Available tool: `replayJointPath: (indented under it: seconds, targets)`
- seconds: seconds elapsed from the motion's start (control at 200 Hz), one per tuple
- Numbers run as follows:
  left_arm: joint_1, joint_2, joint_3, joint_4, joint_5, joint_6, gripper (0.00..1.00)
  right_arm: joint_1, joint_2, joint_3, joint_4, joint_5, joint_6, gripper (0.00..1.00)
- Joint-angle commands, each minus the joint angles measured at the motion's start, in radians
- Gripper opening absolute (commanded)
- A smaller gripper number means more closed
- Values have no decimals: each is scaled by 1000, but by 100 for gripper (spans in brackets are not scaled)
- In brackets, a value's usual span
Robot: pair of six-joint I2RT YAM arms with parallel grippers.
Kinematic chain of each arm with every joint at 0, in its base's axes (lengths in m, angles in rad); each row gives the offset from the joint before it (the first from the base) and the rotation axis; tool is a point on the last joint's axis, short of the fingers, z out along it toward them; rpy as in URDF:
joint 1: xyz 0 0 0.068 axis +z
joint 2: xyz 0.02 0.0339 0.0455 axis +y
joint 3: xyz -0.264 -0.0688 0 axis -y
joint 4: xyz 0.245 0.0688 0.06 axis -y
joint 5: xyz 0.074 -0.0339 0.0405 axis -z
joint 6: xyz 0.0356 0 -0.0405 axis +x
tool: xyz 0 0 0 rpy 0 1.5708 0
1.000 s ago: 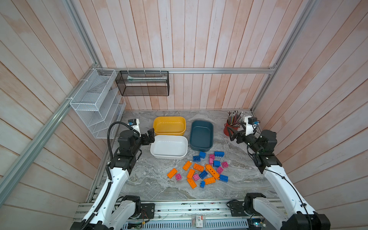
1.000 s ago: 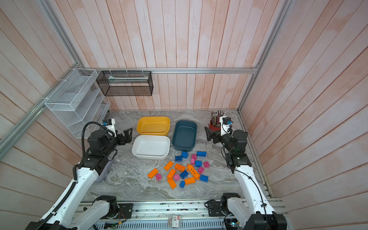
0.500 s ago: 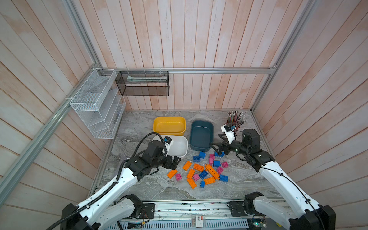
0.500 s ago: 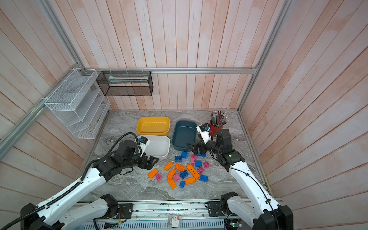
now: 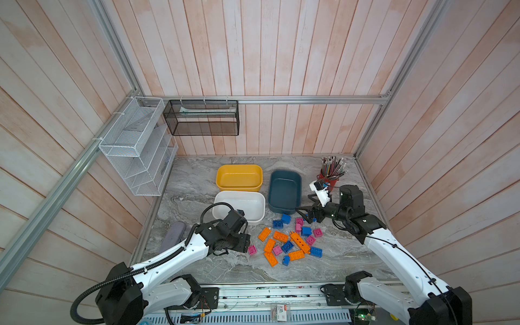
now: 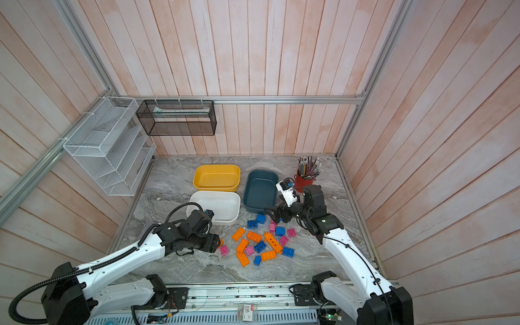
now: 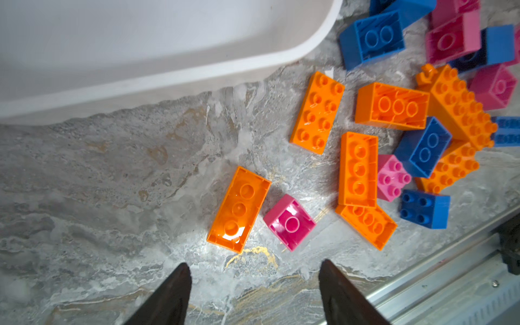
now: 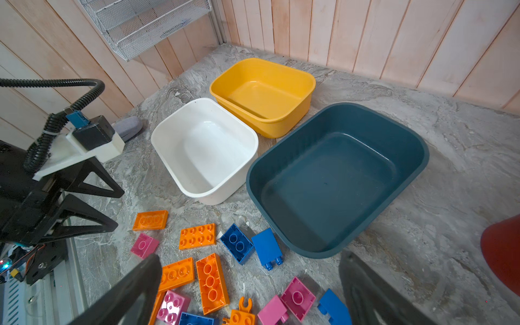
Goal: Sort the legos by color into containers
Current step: 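Lower the left gripper over an orange brick while the right arm rises, then close the left gripper on the orange brick and lift it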
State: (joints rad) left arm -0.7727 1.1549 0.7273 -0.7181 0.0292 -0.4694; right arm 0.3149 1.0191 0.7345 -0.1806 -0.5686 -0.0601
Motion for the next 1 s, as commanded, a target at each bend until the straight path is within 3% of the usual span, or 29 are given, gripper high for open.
replayJointPath:
  seconds: [0.0, 0.215, 0.825, 0.91, 0.995]
  targets:
    - [-3, 58, -20, 19, -10, -24, 71, 5, 0, -18, 1, 13, -16, 98]
    - [-10, 135, -33, 37, -30, -21, 63, 5, 11, -24, 2, 22, -27, 98]
    - [-14, 317, 7, 117, -60, 43, 58, 5, 44, -20, 20, 21, -34, 98]
    - [-15, 355, 20, 124, -62, 53, 55, 5, 44, -21, 26, 18, -32, 98]
    - [-14, 379, 34, 125, -71, 60, 45, 5, 46, -20, 29, 17, -31, 98]
